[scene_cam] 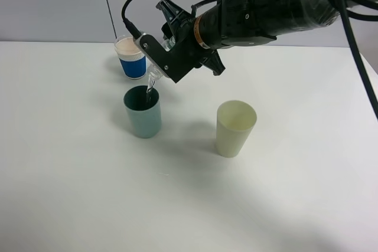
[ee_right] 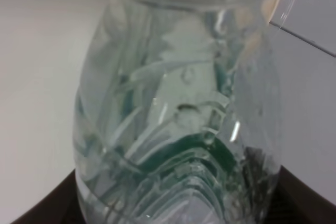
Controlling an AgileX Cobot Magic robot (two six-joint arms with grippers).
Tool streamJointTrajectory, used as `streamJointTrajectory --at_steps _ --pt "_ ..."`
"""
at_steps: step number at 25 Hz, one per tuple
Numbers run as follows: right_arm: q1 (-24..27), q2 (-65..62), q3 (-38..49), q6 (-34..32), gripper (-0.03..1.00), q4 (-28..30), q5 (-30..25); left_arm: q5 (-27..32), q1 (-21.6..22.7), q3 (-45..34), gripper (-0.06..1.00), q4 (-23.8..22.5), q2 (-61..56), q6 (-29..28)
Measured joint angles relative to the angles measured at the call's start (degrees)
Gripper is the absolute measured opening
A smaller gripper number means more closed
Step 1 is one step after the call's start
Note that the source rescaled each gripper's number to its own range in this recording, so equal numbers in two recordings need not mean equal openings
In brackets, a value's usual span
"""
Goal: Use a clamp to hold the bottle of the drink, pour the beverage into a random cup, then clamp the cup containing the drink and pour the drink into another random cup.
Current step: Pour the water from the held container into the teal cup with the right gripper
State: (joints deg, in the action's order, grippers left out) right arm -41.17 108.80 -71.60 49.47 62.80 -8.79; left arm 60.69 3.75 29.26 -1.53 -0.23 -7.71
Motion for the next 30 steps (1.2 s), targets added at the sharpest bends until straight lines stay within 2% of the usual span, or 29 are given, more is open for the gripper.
streamJointTrajectory --at_steps 9,30 --pt "-0.4 0.0 0.0 0.0 0.00 0.4 0.0 0.0 0.0 0.0 1.00 0.0 0.0 0.0" --pt "-0.4 0.0 0.0 0.0 0.00 6.7 0.1 0.0 0.0 0.0 1.00 0.0 0.0 0.0"
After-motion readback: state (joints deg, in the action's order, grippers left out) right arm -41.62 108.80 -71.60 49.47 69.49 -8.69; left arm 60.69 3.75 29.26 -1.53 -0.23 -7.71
